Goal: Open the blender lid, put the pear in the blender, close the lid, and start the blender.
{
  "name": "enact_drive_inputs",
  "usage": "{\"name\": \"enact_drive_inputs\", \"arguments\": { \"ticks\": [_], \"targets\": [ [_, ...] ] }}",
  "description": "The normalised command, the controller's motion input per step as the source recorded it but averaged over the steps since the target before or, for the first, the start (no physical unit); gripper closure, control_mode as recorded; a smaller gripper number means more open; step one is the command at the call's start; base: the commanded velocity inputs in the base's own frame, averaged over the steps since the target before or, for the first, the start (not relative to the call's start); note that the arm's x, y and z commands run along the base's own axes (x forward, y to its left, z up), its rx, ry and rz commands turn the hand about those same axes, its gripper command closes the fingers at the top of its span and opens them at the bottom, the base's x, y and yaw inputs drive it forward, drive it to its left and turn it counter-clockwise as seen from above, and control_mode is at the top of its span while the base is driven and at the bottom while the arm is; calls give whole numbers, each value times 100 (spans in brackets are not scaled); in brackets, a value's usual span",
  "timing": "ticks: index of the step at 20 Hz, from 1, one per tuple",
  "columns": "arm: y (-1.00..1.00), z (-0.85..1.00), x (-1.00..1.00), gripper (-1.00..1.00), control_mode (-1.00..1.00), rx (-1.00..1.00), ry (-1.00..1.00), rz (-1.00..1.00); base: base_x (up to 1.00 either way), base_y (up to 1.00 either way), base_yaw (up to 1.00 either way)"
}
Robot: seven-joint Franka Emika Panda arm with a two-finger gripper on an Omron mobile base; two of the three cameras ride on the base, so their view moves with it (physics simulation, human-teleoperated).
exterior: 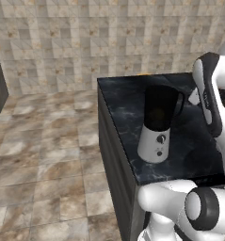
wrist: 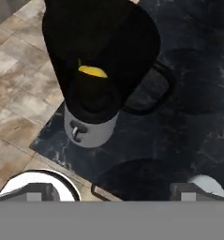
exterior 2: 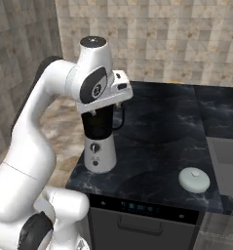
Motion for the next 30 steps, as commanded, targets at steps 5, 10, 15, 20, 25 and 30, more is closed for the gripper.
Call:
{"name": "enact_drive_inputs", "arguments": {
  "ticks": [5, 10, 15, 20, 25, 30],
  "targets": [
    [-99, -92, -52, -100, -100, 19, -1, -43, 0, 0, 0],
    [-100, -58, -6, -100, -100, 23, 7, -64, 0, 0, 0],
    [-100, -45, 12, -100, -100, 25, 20, -63, 0, 0, 0],
    [-94, -31, 33, -100, -100, 24, 21, -36, 0, 0, 0],
    [-48, -25, 10, -100, -100, 18, 4, -10, 0, 0, 0],
    [-23, -33, 26, -100, -100, 11, 2, -2, 0, 0, 0]
  ]
}}
